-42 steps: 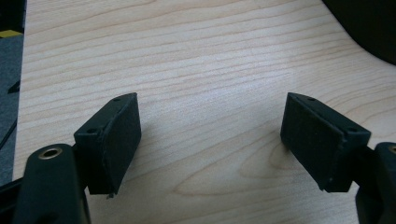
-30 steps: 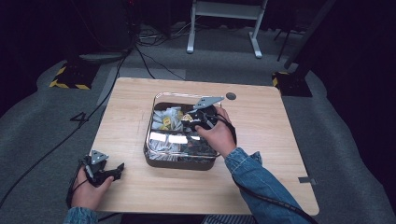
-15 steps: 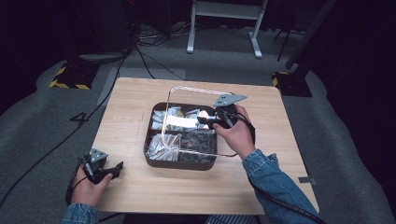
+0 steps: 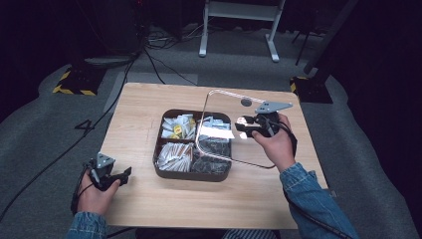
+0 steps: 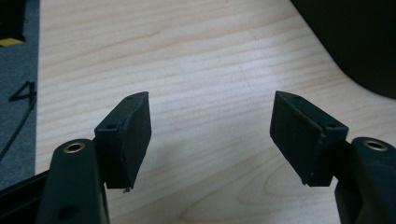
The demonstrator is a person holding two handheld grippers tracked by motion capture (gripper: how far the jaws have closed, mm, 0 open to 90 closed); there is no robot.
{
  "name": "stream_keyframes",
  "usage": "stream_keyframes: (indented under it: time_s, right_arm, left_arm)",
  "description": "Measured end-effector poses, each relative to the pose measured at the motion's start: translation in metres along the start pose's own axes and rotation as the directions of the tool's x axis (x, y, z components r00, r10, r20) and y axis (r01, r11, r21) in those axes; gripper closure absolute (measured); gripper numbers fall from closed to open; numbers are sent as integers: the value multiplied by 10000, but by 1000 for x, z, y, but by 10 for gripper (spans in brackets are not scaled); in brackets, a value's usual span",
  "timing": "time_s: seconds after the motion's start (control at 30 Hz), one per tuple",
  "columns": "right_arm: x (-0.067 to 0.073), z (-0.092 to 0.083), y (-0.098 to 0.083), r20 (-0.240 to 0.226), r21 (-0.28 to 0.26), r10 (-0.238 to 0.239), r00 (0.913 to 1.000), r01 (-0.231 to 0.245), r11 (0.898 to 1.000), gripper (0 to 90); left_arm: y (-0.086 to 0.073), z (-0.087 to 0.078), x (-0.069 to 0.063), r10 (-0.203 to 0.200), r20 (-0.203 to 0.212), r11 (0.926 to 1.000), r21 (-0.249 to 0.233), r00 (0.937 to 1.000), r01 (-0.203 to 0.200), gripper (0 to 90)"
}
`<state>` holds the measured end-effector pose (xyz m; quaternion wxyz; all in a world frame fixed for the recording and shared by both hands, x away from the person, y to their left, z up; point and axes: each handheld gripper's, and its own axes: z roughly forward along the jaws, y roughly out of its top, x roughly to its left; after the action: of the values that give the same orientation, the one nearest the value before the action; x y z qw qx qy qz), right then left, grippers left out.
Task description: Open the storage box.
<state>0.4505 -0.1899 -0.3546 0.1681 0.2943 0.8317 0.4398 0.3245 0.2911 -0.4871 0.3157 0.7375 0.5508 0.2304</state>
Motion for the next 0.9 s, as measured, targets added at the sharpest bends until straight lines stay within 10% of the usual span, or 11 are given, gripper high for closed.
stream_keyframes:
  time_s: [0.9]
  right_arm:
    - [-64, -41, -73, 1841, 675, 1186, 9757, -1329, 9888, 594]
  left_arm:
    - [18, -5, -11, -367, 614, 9980, -499, 9974, 398, 376]
